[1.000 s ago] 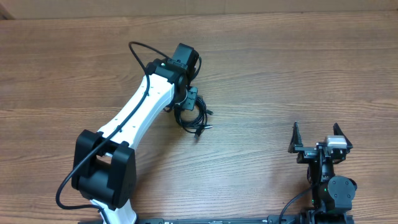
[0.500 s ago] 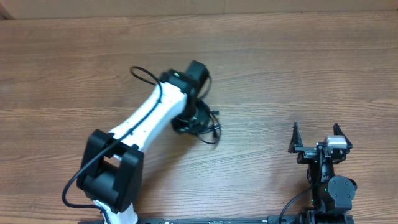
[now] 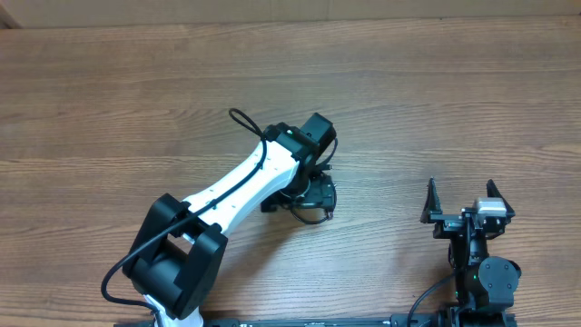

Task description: Untangle cables

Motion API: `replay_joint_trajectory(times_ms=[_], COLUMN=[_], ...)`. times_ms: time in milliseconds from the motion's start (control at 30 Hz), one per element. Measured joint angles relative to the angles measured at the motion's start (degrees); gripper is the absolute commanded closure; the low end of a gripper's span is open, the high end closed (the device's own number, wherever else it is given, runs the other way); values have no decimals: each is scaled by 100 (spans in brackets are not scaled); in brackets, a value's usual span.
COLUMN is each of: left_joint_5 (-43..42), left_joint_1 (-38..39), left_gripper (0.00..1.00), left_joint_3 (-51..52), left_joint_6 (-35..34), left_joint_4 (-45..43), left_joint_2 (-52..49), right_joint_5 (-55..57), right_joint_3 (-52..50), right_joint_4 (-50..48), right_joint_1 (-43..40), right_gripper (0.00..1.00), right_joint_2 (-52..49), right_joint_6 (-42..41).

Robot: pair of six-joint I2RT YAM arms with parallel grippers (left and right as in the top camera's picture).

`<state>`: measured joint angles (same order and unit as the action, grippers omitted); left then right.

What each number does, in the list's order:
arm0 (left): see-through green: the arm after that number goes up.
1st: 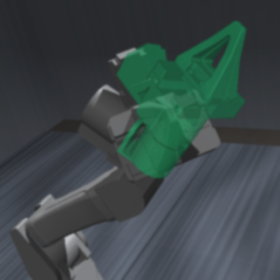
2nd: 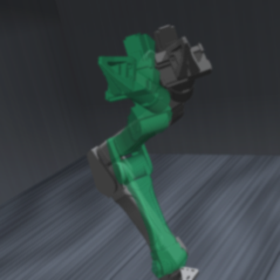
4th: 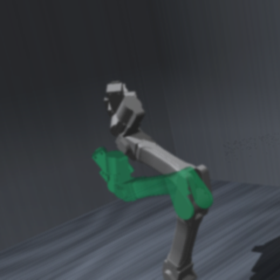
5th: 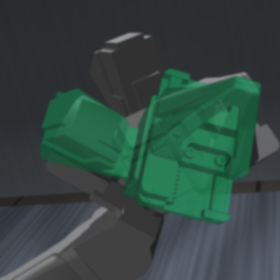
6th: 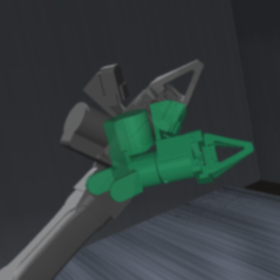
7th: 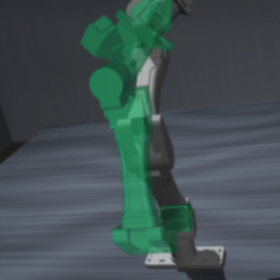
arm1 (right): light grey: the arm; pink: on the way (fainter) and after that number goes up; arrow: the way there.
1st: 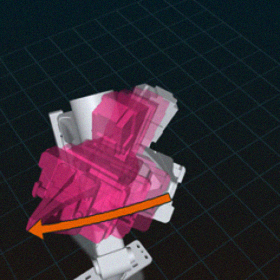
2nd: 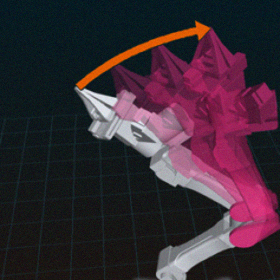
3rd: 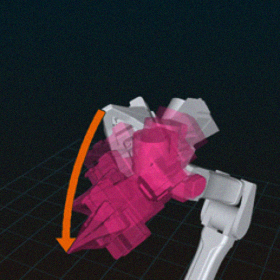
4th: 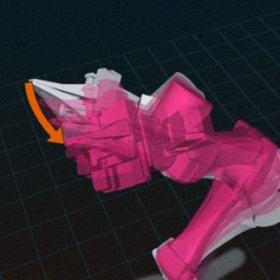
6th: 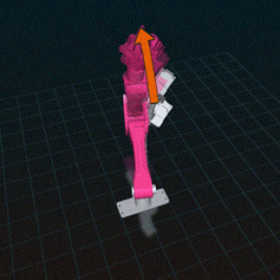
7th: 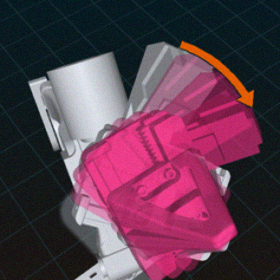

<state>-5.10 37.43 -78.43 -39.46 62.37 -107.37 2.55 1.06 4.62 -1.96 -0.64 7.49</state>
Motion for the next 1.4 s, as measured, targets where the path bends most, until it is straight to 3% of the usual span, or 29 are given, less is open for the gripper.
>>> replay_joint_trajectory(times_ms=[33, 133, 167, 267, 467, 600, 833, 900, 967, 1000, 1233, 1400], left_joint_5=[286, 887, 1014, 1075, 920, 872, 874, 883, 883, 892, 796, -76], left_joint_1=[-46, -164, -199, -267, -129, 59, 149, 149, 149, 149, 149, 149], left_gripper=[11, 53, 57, 48, 50, 65, 66, 76, 94, 96, 96, 96], left_joint_3=[0, 4, 4, 9, 72, 310, 907, 999, 1027, 1027, 1027, 1029], left_joint_6=[79, 240, 223, 79, -435, -695, -914, -999, -1082, -1091, -1123, -1434], left_joint_4=[52, 59, 59, 37, -352, -826, -1309, -1335, -1364, -1373, -1235, -1222], left_joint_2=[0, 0, 0, 0, 0, 0, 0, 0, 0, 0, 0, 0], right_joint_5=[0, 0, 0, 0, 0, 0, 0, 0, 0, 0, 0, 0], right_joint_3=[0, 0, 0, 0, 0, 0, 0, 0, 0, 0, 0, 0], right_joint_4=[-2, 0, 0, 0, 0, -2, 0, 2, 0, 0, 0, 0], right_joint_1=[0, 0, 0, 0, 0, 0, 0, 0, 0, 0, 0, 0], right_gripper=[0, 0, 0, 0, 0, 0, 0, 0, 0, 0, 0, 0], right_joint_2=[0, 0, 0, 0, 0, 0, 0, 0, 0, 0, 0, 0], right_joint_6=[4, 2, 2, 4, 4, 4, 4, 4, 4, 2, 2, 4])
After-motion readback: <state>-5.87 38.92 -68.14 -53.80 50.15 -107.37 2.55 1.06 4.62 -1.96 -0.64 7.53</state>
